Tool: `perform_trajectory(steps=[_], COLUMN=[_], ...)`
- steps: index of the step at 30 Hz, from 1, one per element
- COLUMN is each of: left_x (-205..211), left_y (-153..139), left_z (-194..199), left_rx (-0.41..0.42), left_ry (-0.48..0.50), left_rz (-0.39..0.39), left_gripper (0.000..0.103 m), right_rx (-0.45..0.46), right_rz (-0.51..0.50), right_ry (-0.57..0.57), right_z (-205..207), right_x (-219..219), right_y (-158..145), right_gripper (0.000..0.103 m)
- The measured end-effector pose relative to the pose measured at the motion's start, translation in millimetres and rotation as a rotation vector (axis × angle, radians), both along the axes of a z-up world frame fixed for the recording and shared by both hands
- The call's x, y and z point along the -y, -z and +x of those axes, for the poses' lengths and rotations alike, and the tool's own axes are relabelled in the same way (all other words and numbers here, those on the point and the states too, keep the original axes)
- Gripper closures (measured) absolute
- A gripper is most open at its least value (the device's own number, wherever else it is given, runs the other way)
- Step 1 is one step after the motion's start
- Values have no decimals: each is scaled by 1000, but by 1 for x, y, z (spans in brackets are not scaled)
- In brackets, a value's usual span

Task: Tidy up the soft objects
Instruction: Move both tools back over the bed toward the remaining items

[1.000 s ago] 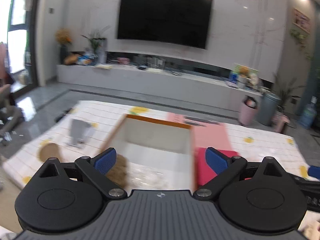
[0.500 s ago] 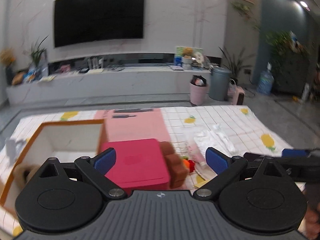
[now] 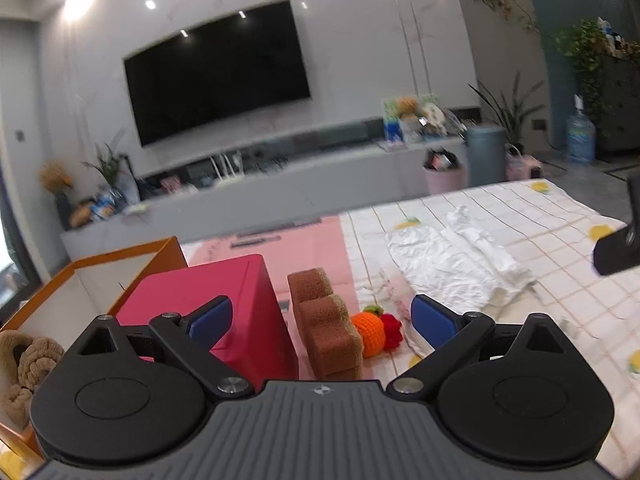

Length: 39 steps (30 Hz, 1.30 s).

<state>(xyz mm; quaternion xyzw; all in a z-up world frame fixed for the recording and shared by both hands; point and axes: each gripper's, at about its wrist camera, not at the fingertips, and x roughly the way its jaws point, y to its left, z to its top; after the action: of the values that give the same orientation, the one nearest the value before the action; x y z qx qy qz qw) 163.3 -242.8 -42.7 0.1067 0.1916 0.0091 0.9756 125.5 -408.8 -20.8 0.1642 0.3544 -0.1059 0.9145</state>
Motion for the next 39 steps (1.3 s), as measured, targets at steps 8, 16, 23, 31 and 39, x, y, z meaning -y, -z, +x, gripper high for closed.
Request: perform_trajectory(steps=[8,16,23,31,39], left_x=[25,58,55,40,31], left_y=[23,35,45,32,33], left_z=[-14,-14,8,19,41], left_rx=[188,181,65,29,-47], left_ry=[-78,-168,-293,-359,-389], left_rz=[47,-64,-136,-171,-233], left_gripper=[0,0,0,0,0], right_rx=[-20,-22,-35,-33,-40], right_rz=[-20,-18,14,21,23], right_ry=[9,40,64,41,47], right_z=[7,3,4,5,5], right_x=[0,5,14,11,13], right_y=[6,6,13,13,16], right_gripper=[8,8,8,8,9])
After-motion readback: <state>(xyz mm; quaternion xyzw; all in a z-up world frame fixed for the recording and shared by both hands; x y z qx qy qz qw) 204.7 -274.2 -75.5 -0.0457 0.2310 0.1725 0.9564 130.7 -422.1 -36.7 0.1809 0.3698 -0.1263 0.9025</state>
